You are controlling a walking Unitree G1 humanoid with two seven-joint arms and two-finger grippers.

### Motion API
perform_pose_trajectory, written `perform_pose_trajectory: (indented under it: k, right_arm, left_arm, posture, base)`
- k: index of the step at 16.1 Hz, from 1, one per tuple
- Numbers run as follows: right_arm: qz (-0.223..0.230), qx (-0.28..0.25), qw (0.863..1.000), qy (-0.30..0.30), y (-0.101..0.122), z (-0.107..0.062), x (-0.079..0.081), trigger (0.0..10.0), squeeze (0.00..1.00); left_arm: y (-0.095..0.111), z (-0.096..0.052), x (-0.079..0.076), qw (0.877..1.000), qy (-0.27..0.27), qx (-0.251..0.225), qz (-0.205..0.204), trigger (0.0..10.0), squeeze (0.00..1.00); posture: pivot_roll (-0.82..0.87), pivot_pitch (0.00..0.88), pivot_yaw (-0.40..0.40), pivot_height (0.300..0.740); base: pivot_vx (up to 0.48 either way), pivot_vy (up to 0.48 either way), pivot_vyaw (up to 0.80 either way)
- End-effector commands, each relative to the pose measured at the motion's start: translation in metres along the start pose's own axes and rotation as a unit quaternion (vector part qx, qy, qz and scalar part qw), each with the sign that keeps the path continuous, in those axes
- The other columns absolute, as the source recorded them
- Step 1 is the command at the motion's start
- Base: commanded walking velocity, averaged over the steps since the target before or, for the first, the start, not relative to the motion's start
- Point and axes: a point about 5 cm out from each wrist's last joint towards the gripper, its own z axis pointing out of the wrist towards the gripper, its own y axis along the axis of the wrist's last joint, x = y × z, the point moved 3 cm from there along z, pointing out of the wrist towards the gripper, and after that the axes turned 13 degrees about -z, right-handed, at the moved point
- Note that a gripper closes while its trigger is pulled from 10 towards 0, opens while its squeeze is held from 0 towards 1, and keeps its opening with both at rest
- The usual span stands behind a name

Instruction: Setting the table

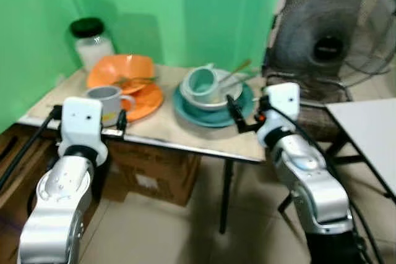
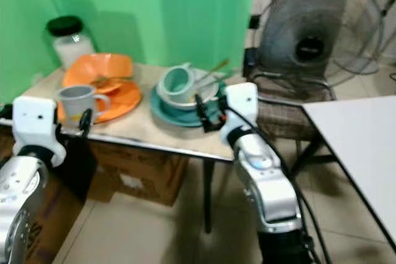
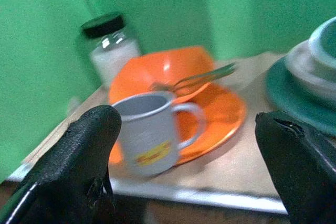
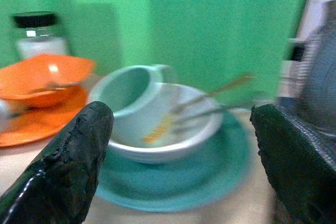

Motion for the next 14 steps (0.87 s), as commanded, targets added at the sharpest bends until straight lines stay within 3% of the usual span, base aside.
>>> perform_pose_trajectory:
  k: [1,14]
  right_arm:
    - [0.004,-0.002,1.0,-0.014,0.0,-0.001,-0.0068,10.0,0.0]
    - [0.003,-0.011,1.0,-0.027,0.0034,-0.0001,-0.0154,10.0,0.0]
  left_arm:
    - [0.0033,-0.0005,-0.0056,1.0,-0.014,-0.005,0.001,10.0,0.0]
    - [0.0035,0.0001,-0.0147,0.999,-0.044,-0.005,0.003,10.0,0.0]
  posture:
    - [-0.06,0.0,0.048,0.74]
    - [-0.07,0.0,0.04,0.74]
  base:
    - [0.285,0.0,0.0]
    - [0.321,0.0,0.0]
